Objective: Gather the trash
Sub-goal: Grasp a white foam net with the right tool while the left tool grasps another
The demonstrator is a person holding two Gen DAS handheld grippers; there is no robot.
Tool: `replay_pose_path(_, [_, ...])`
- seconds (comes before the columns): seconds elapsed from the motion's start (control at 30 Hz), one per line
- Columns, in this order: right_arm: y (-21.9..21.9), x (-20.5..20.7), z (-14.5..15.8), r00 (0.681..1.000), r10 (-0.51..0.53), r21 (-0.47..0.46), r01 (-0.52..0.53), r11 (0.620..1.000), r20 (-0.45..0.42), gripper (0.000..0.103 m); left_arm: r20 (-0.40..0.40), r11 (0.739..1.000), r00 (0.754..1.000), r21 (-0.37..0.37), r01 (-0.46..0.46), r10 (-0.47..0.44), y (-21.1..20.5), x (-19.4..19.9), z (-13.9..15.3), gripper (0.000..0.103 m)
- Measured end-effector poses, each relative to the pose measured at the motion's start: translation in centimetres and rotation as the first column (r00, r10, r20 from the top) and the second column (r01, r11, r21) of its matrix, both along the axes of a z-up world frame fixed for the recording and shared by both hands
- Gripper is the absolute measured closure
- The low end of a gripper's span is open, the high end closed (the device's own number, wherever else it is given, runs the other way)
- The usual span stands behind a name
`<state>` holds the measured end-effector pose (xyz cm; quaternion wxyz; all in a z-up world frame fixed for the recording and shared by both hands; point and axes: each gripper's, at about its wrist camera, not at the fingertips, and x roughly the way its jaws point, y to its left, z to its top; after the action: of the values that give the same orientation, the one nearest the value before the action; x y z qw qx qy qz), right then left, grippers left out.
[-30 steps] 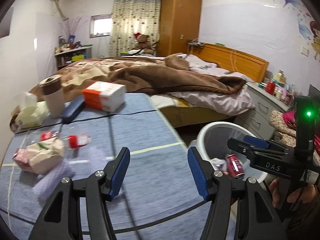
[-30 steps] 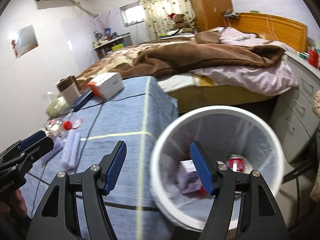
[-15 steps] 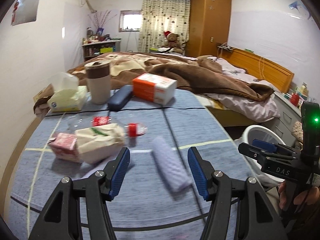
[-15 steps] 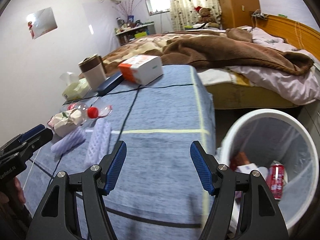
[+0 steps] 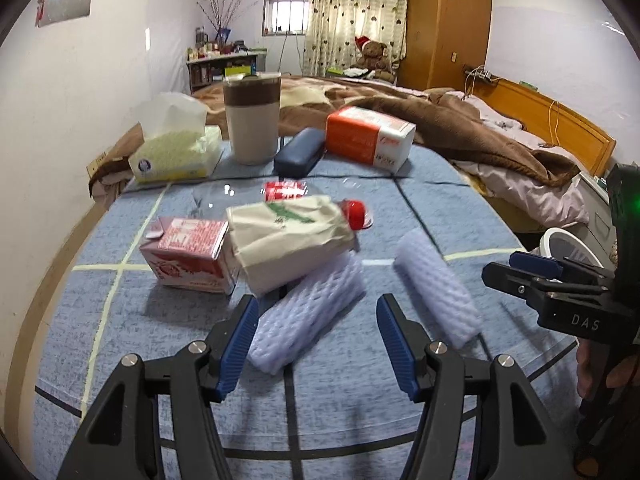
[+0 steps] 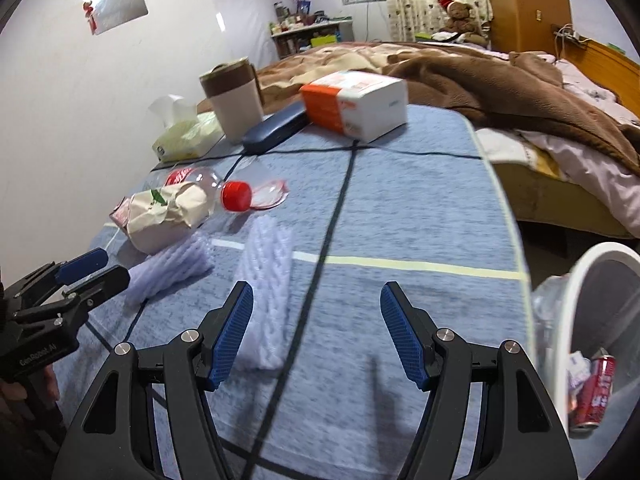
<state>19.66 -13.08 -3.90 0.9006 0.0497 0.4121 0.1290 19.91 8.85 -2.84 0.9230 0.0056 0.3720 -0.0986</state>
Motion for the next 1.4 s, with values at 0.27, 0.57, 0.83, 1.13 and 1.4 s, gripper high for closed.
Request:
replay_pose_path(0.27, [2.2, 1.6, -1.1, 0.999, 0.03, -0.02, -0.031, 0.999, -0.043, 0.035, -0.053, 1.0, 0.999, 0.001, 0.008, -0.008, 0.9, 2.0, -1.6, 0.037])
replay_pose_path(0.57, [4.4, 2.4, -2.0, 0.993, 0.09, -0.042, -0.094, 0.995, -0.079, 0.035, -0.113, 0.999, 0.993, 0.02, 0.039, -0.037, 0.7, 3.9, -3.1, 0.036])
replay_pose_path(0.83, [4.8, 2.4, -2.5, 0.988, 0.121, -0.048, -0.126, 0.991, -0.092, 0.035, -0.157, 0.997, 0.987, 0.052, 0.053, -0.044, 0.1, 4.6, -4.1, 0.036])
replay_pose_path(1.13, [4.4, 2.3, -2.3, 0.988, 0.125, -0.033, -0.128, 0.991, -0.089, 0.049, -0.17, 0.997, 0.984, 0.044, 0.063, -0.055, -0.2, 4.8, -4.4, 0.037])
replay_pose_path(1.4, [4.1, 1.9, -1.9, 0.988, 0.137, -0.017, -0.139, 0.99, -0.074, 0.071, -0.175, 0.995, 0.981, 0.036, 0.093, -0.086, -1.7, 4.4, -4.1, 0.063])
